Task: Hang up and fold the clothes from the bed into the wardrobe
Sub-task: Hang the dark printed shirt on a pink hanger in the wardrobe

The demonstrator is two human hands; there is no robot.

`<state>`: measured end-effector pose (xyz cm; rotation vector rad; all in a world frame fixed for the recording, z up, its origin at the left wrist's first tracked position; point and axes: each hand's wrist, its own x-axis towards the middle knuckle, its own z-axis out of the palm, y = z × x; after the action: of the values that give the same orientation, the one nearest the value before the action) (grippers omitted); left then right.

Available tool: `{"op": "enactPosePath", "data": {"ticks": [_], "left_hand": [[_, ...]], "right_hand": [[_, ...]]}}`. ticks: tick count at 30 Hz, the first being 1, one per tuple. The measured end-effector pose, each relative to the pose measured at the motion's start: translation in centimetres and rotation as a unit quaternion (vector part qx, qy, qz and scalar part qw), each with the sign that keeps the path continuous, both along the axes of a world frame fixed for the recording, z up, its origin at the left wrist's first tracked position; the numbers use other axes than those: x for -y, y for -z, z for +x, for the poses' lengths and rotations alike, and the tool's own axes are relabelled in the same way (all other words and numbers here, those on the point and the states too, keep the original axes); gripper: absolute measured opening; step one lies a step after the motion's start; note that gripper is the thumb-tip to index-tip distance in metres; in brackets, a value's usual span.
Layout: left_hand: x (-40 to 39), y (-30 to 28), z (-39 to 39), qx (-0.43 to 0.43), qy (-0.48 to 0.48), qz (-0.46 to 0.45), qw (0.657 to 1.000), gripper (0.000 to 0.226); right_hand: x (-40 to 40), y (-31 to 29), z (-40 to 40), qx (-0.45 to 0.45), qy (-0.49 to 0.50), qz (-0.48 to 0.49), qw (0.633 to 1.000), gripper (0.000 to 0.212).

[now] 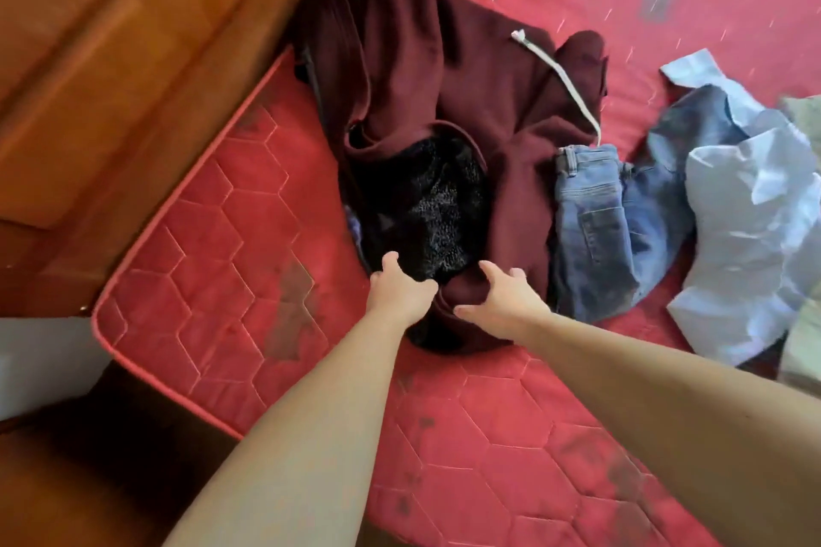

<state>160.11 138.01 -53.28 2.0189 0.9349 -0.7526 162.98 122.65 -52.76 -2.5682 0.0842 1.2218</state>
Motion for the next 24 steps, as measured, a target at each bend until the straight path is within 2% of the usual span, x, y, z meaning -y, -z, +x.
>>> {"op": "enactPosePath", "data": {"ticks": [2, 4, 7, 9, 12, 14, 18, 21, 24], "left_hand": [[-0.2, 2.8, 0.4, -0.041, -0.016, -0.046, 0.998, 0.082], [-0.2, 5.1, 0.2, -0.035, 0.022, -0.049, 0.998, 0.073], [0.0, 7.4, -1.3, 0.025, 0.057, 0.046, 0.997, 0.048], [-0.1, 8.1, -2.5, 0.034, 0.023, 0.047, 0.998, 0.036], [-0.5, 7.9, -3.5, 0.030, 0.022, 0.015, 0.999, 0.021], [-0.8, 6.4, -3.3, 0.030, 0.016, 0.000, 0.999, 0.021], [-1.0, 0.2, -1.9, 0.017, -0.012, -0.024, 0.999, 0.044], [-1.0, -6.9, -0.4, 0.048, -0.096, -0.049, 0.993, 0.023], [-0.6, -14.9, 1.4, 0.097, -0.148, -0.049, 0.983, 0.021]], "right_hand": [[-1.6, 2.8, 0.1, -0.049, 0.043, 0.019, 0.998, 0.101], [-2.5, 5.3, -0.2, -0.067, 0.034, 0.014, 0.997, 0.095], [-2.9, 7.8, -1.5, -0.004, -0.036, -0.032, 0.999, 0.063], [-2.4, 8.6, -2.5, 0.049, -0.054, -0.034, 0.997, 0.036], [-0.9, 8.1, -3.6, 0.059, -0.029, -0.010, 0.998, 0.026], [0.0, 6.5, -4.1, 0.055, 0.002, 0.018, 0.998, 0.023], [0.7, 1.4, -4.5, 0.055, 0.021, 0.064, 0.996, 0.024], [0.4, -4.0, -4.3, 0.067, 0.032, 0.114, 0.991, 0.024], [0.5, -11.0, -2.9, 0.094, 0.020, 0.156, 0.983, 0.036]]}}
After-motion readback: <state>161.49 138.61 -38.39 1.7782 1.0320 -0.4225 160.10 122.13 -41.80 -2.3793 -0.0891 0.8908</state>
